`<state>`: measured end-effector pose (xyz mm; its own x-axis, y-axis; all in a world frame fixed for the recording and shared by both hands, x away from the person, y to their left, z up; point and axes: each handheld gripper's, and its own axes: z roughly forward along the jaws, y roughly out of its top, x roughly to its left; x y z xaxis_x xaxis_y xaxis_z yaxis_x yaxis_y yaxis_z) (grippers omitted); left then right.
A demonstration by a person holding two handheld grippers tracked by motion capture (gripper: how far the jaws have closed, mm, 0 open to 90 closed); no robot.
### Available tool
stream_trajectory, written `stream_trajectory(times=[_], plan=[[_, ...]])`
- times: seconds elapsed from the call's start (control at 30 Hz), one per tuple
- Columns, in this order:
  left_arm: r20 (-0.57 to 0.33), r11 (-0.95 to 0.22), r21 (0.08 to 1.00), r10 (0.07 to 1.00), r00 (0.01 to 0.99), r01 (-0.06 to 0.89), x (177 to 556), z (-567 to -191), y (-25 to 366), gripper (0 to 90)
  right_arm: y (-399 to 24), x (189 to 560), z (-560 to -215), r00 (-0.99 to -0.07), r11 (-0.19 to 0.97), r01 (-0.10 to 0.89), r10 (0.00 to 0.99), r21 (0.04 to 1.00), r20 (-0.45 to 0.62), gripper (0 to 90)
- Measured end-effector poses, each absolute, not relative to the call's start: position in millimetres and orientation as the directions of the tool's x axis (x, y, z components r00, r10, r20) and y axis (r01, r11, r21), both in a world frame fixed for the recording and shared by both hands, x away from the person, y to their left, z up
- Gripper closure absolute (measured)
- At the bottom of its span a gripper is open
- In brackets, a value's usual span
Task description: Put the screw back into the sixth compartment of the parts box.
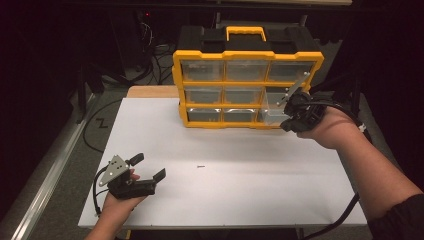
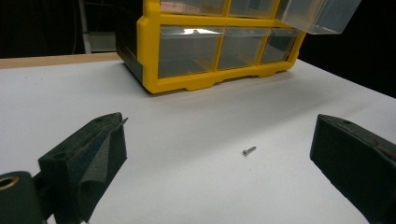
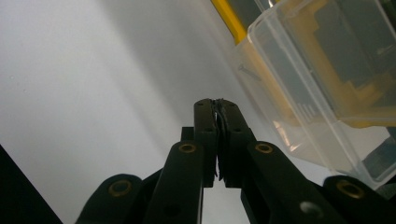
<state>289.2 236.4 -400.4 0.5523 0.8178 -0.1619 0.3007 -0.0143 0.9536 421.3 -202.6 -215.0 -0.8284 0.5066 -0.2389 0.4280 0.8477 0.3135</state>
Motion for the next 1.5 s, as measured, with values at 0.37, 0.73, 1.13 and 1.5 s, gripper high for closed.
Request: stream_trajectory(times=[0.37, 0.73, 1.13, 1.5], plan=[[-0.164, -0.012, 0.953, 0.817, 0.552, 0.301, 288.7, -400.1, 237.2, 4.2, -199.5, 434.6, -200.0, -0.810, 0.837, 0.439, 0.526, 0.328, -0.260, 89.8], [-0.167, -0.009, 0.953, 0.818, 0.551, 0.302, 288.5, -400.0, 238.2, 4.2, -198.6, 447.5, -199.3, -0.803, 0.829, 0.446, 0.537, 0.338, -0.257, 89.8], [-0.170, -0.006, 0.953, 0.818, 0.550, 0.304, 288.9, -400.7, 238.0, 4.3, -197.8, 463.0, -197.5, -0.790, 0.821, 0.459, 0.552, 0.341, -0.267, 89.8], [-0.171, -0.005, 0.953, 0.818, 0.549, 0.304, 288.7, -400.6, 238.7, 4.3, -198.0, 475.7, -198.0, -0.781, 0.812, 0.464, 0.564, 0.354, -0.269, 89.8]])
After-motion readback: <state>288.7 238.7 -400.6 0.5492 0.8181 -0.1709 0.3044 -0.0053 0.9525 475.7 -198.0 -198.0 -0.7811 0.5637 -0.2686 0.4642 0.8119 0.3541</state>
